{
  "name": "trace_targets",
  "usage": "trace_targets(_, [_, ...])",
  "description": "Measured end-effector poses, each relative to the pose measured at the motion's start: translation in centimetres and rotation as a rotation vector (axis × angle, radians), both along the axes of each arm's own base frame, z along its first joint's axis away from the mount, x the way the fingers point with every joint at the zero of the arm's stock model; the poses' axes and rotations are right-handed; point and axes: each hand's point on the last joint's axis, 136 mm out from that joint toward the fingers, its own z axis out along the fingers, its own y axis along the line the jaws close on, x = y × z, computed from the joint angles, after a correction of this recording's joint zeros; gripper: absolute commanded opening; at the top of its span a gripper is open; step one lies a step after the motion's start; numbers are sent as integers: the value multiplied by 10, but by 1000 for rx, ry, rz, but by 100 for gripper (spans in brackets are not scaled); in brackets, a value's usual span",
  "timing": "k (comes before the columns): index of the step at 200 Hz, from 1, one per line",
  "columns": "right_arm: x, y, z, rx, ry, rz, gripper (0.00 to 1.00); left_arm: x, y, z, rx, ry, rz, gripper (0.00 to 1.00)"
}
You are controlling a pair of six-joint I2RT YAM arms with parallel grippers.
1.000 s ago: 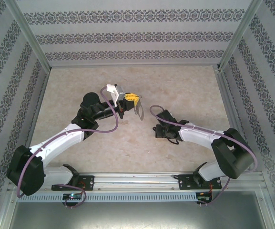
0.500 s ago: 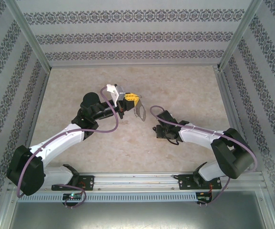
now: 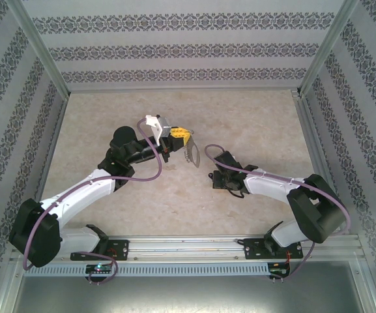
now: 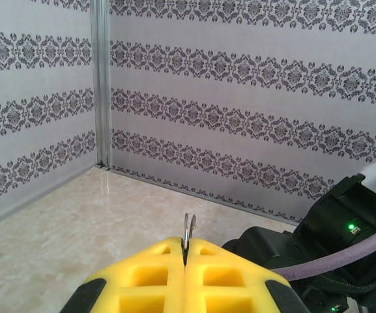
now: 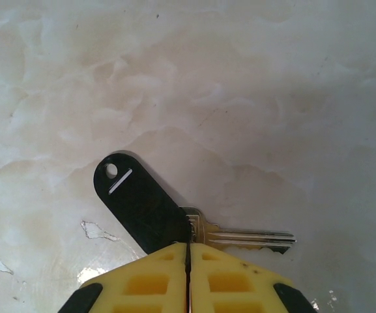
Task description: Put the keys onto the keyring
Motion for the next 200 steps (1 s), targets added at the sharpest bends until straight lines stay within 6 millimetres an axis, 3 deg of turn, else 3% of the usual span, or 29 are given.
trace_targets(30, [0, 0, -1, 4, -1, -3, 18, 0, 0, 2, -4, -6, 0, 0])
trace_targets(48, [0, 0, -2, 2, 1, -3, 19, 0, 0, 2, -6, -8, 0, 0])
trace_targets(61, [0, 1, -2, 3, 1, -2, 16, 0, 0, 3, -7, -9, 0, 0])
trace_targets(92, [1, 2, -3, 8, 0, -2, 0, 0, 0, 3, -6, -10, 0, 0])
trace_targets(140, [3, 2, 5, 26, -19, -7, 0, 0, 0, 3, -6, -10, 0, 0])
trace_targets(164, [8, -6, 36, 78, -99, -29, 0, -1, 0, 3, -6, -10, -3, 0])
trace_targets(200, [17, -23, 136, 236, -409, -37, 0, -4, -2, 1, -3, -8, -31, 0])
